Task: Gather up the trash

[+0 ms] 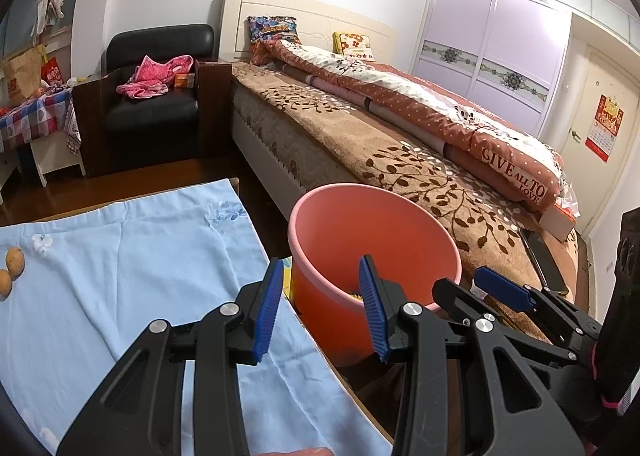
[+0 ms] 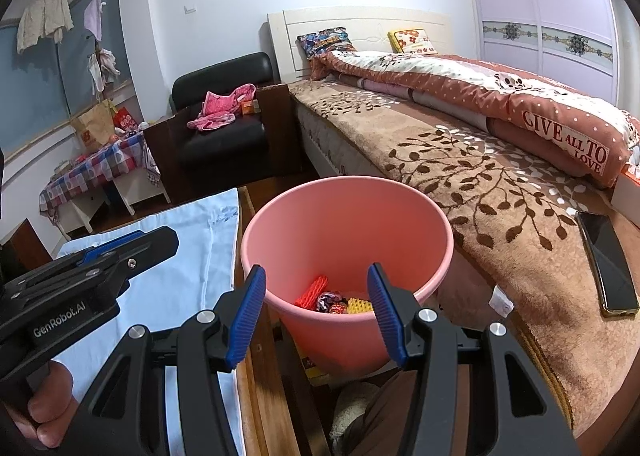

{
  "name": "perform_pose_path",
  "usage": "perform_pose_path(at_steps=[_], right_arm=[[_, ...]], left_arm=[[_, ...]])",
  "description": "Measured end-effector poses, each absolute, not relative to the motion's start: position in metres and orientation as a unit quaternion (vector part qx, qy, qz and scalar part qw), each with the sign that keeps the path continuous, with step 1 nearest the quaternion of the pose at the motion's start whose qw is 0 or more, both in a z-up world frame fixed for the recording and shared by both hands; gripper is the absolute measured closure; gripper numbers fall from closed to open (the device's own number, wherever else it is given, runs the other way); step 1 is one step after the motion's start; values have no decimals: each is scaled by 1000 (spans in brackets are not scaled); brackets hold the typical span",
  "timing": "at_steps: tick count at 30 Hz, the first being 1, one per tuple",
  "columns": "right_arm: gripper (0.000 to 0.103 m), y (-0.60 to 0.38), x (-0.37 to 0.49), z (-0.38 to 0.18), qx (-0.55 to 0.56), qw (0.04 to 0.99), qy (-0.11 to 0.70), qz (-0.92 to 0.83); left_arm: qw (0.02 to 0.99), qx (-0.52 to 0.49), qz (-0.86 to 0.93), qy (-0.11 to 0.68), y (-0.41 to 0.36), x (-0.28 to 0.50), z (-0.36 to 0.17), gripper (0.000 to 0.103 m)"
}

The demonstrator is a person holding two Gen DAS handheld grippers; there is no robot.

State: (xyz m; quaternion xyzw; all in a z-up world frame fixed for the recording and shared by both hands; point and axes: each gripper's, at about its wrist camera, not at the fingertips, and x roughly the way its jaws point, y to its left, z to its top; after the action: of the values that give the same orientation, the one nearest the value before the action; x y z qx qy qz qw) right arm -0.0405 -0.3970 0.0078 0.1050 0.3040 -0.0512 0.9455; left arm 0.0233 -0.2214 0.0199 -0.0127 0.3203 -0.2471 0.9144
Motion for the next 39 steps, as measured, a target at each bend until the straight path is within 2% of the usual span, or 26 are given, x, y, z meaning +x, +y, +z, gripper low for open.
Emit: perform_pose_path(at_steps=[39], right_arm=[[51, -397, -35, 1, 102, 943, 311, -52]], left_arm=[[909, -12, -251, 334, -223, 27, 10, 64]])
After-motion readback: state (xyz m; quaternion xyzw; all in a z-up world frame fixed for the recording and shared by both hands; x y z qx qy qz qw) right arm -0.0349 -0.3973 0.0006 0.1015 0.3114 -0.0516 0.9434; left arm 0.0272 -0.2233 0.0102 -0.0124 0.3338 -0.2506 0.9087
